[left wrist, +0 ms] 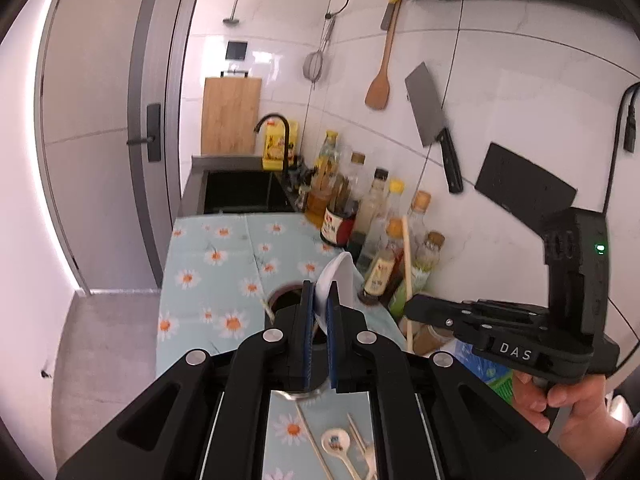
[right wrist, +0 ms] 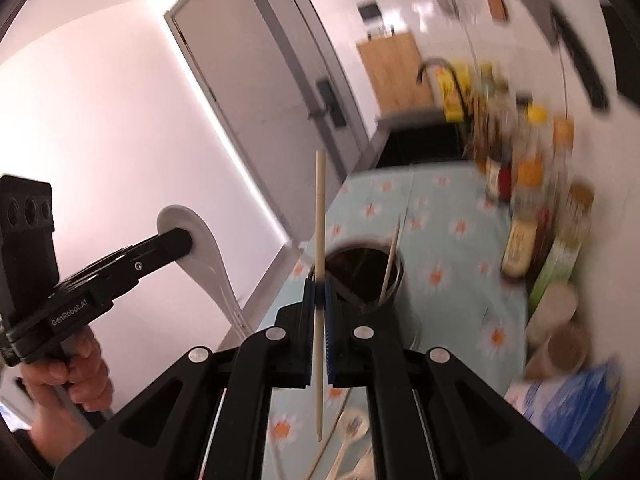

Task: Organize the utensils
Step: 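Carry the chopstick and white spoon up over the black holder, then open both grippers to drop the chopstick and spoon into the holder, then move the left gripper back to the table and grasp a chopstick, then lower the right gripper toward the cartoon-print spoon while the left gripper lifts its chopstick, then close the right gripper on the cartoon-print spoon while the left gripper carries its chopstick up over the holder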

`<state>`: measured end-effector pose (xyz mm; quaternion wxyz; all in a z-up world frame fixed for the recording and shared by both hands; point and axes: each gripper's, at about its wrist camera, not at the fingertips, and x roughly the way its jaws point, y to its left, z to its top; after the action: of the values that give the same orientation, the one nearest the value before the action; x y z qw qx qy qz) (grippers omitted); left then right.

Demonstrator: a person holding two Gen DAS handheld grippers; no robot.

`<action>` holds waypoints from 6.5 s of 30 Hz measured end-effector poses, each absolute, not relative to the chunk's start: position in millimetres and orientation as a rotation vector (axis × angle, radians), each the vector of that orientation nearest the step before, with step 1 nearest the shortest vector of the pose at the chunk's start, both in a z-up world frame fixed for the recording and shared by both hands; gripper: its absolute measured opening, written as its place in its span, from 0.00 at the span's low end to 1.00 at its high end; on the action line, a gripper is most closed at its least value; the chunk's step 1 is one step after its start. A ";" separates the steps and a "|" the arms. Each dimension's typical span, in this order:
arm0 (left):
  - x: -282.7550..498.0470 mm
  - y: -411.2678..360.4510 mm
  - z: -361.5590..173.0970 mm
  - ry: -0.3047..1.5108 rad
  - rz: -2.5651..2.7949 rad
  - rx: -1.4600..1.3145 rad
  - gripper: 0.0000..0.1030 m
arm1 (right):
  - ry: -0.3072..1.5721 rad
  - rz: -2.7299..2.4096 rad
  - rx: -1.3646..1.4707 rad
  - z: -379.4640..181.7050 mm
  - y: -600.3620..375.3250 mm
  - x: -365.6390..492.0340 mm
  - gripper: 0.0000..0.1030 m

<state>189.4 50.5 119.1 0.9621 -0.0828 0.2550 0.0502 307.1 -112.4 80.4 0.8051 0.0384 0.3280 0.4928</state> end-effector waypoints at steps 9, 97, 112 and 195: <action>223.2 55.9 136.8 0.473 0.134 -0.072 0.05 | 0.535 1.081 0.139 113.7 -96.2 328.9 0.05; 100.1 93.8 -119.4 1.118 0.442 -0.883 0.38 | 1.145 1.173 0.340 -72.9 -143.3 289.6 0.44; 146.2 87.1 -144.6 1.355 0.604 -0.796 0.36 | 1.166 1.247 0.383 -82.5 -135.4 296.0 0.44; 116.7 120.6 -67.8 0.843 0.096 -0.564 0.03 | 1.187 1.123 -0.431 -126.9 -48.4 287.2 0.05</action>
<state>116.7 120.6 -67.8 0.8731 -0.2698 0.4035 0.0461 287.2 -48.4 -126.9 0.6637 -0.1907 0.5255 0.4970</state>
